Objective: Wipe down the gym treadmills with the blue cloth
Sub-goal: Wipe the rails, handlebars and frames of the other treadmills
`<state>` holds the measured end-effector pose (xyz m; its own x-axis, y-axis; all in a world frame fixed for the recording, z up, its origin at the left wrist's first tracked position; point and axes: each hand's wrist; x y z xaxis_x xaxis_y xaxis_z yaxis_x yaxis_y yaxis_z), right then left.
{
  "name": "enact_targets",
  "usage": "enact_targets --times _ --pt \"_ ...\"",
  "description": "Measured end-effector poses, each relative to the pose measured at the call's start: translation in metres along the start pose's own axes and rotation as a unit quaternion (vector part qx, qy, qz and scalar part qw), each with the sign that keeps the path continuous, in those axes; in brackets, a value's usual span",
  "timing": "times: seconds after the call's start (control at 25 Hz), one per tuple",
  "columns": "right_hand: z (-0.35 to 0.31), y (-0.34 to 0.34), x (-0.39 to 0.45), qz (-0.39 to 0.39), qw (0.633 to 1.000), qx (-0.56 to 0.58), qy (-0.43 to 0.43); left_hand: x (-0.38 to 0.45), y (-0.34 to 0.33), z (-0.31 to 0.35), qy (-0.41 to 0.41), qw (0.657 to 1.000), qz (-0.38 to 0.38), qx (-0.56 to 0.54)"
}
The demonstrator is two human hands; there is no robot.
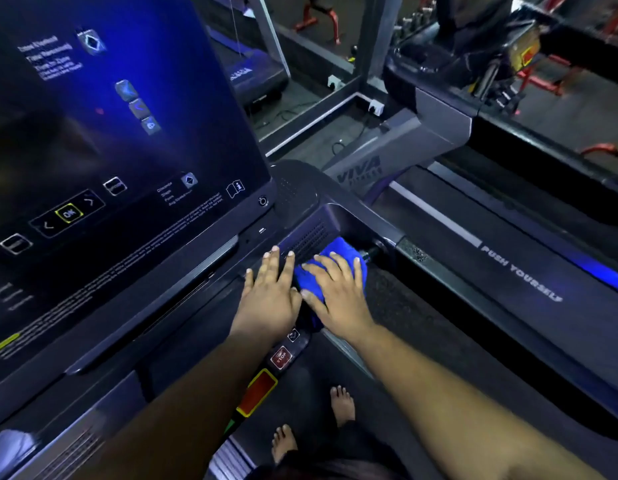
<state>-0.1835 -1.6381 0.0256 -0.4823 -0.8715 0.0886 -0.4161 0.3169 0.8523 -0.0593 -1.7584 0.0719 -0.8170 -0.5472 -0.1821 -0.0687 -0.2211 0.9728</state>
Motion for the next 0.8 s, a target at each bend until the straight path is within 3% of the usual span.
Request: enact_targets --times 0.08,0.2,0.28,0.36,0.48,0.6,0.68,0.72,0.8 --pt "0.021 0.017 0.006 -0.074 0.997 -0.006 0.031 -0.001 0.0 -0.002 -0.007 1.0 0.001 0.003" --pt "0.028 0.047 0.045 -0.204 0.977 -0.053 0.011 -0.003 0.002 -0.003 -0.011 1.0 0.001 0.009" --pt "0.025 0.058 0.059 -0.223 0.973 -0.056 0.03 -0.005 0.004 -0.001 -0.01 1.0 -0.003 0.014" --pt "0.026 0.065 0.062 -0.155 0.987 0.042 0.011 -0.007 0.007 -0.001 -0.009 0.999 -0.004 0.033" --pt "0.04 0.09 0.044 -0.008 0.978 0.207 0.008 -0.007 0.012 0.012 -0.03 0.996 -0.001 0.086" --pt "0.063 0.138 0.018 0.123 0.983 0.127 0.057 0.015 0.014 0.053 -0.066 0.992 0.002 0.105" --pt "0.084 0.165 0.005 0.153 0.987 0.011 0.045 0.038 0.012 0.084 -0.076 0.991 -0.006 0.113" --pt "0.098 0.169 0.001 0.108 0.993 -0.037 0.02 0.049 0.011 0.098 -0.079 0.99 -0.016 0.115" --pt "0.128 0.159 0.0 -0.063 0.993 -0.086 -0.051 0.07 0.005 0.12 -0.081 0.988 -0.034 0.125"
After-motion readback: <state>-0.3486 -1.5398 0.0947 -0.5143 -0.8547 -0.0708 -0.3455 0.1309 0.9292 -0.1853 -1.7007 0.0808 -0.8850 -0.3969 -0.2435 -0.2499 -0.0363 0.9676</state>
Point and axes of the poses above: each hand's wrist, its own x-axis towards the middle knuckle, its own y-axis out of the back of the hand, z = x × y, and after that the axes turned 12 degrees about x, right-handed
